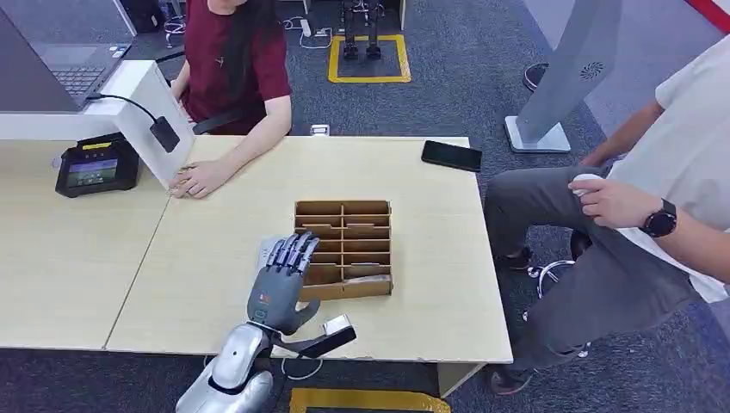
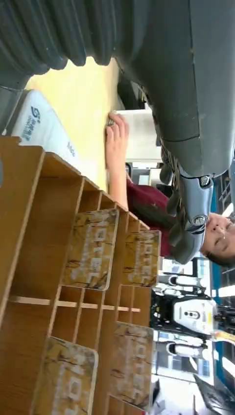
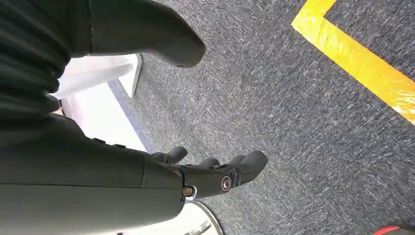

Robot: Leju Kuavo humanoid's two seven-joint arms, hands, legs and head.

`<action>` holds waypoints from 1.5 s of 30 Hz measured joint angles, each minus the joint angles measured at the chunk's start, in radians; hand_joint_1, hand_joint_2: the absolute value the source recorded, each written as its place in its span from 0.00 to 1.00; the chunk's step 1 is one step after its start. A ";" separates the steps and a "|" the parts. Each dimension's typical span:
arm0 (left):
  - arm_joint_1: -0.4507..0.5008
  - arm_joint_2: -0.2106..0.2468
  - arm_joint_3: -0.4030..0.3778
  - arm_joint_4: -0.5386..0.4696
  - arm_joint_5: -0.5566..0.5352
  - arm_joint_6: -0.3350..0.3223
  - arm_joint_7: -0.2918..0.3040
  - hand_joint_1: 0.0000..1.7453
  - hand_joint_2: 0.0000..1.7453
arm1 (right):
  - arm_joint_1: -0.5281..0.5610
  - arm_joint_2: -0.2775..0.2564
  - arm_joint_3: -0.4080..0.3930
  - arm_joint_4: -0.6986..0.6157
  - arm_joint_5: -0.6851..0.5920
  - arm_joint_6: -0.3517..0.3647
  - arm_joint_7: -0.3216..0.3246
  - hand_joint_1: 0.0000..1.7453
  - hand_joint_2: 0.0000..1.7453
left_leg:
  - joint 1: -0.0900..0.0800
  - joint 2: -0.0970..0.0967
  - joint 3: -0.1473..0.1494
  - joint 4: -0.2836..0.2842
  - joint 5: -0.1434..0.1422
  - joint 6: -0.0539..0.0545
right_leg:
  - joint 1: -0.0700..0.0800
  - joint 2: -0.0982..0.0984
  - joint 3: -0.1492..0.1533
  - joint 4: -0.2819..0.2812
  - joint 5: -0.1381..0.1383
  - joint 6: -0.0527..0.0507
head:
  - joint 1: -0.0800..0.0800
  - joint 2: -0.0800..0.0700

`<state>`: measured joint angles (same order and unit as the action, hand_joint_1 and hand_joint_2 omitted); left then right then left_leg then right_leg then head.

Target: Pass the card to the sensor for recognition and then transmit it.

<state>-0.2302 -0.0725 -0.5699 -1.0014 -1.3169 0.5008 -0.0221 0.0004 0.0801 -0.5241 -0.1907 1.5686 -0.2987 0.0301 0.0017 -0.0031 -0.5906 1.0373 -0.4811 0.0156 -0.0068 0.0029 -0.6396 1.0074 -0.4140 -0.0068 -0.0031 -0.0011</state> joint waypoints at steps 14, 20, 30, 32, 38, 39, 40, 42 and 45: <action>-0.001 0.001 0.000 0.003 0.003 -0.043 0.000 0.00 1.00 | 0.000 -0.007 -0.001 0.000 0.000 0.000 -0.009 0.00 1.00 | 0.000 0.000 0.000 0.000 0.000 0.000 | 0.000 0.000 0.000 0.000 0.000 0.000 | 0.000 0.000; -0.001 0.001 0.000 0.003 0.003 -0.050 0.000 0.00 1.00 | 0.000 -0.007 -0.001 0.000 0.000 0.000 -0.009 0.00 1.00 | 0.000 0.000 0.000 0.000 0.000 0.000 | 0.000 0.000 0.000 0.000 0.000 0.000 | 0.000 0.000; -0.002 0.002 0.000 0.004 0.021 -0.060 -0.007 1.00 1.00 | 0.000 -0.007 -0.001 0.000 0.000 0.000 -0.006 0.00 1.00 | 0.000 0.000 0.000 0.000 0.000 0.000 | 0.000 0.000 0.000 0.000 0.000 0.000 | 0.000 0.000; -0.008 0.002 0.000 0.003 0.022 -0.060 -0.011 1.00 1.00 | -0.001 -0.007 -0.001 0.000 0.000 0.000 -0.006 0.00 1.00 | 0.000 0.000 0.000 0.000 0.000 0.000 | 0.000 0.000 0.000 0.000 0.000 0.000 | 0.001 0.000; -0.018 0.001 0.000 0.003 0.028 -0.063 -0.018 1.00 1.00 | -0.001 -0.007 -0.002 0.000 0.000 0.005 -0.006 0.00 1.00 | 0.000 0.000 0.000 0.000 0.000 0.000 | 0.000 0.000 0.000 0.000 0.000 0.000 | 0.000 0.000; -0.019 0.001 0.000 0.004 0.031 -0.063 -0.018 1.00 1.00 | -0.001 -0.007 -0.002 0.000 0.000 0.005 -0.006 0.00 1.00 | 0.000 0.000 0.000 0.000 0.000 0.000 | 0.000 0.000 0.000 0.000 0.000 0.000 | 0.001 0.000; -0.019 0.001 0.000 0.003 0.031 -0.063 -0.018 1.00 1.00 | -0.001 -0.007 -0.002 0.000 0.000 0.005 -0.006 0.00 1.00 | 0.000 0.000 0.000 0.000 0.000 0.000 | 0.000 0.000 0.000 0.000 0.000 0.000 | 0.000 0.000; -0.019 0.001 0.000 0.004 0.031 -0.063 -0.018 1.00 1.00 | -0.001 -0.007 -0.002 0.000 0.000 0.005 -0.006 0.00 1.00 | 0.000 0.000 0.000 0.000 0.000 0.000 | 0.000 0.000 0.000 0.000 0.000 0.000 | 0.000 0.000; -0.019 0.001 0.000 0.004 0.031 -0.064 -0.018 1.00 1.00 | -0.001 -0.007 -0.002 0.000 0.000 0.006 -0.006 0.00 1.00 | 0.000 0.000 0.000 0.000 0.000 0.000 | 0.000 0.000 0.000 0.000 0.000 0.000 | 0.000 0.000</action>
<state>-0.2488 -0.0717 -0.5699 -0.9976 -1.2860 0.4364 -0.0397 -0.0009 0.0729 -0.5264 -0.1907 1.5686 -0.2930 0.0237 0.0018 -0.0032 -0.5906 1.0372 -0.4812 0.0157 -0.0068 0.0029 -0.6395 1.0074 -0.4141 -0.0068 -0.0031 -0.0011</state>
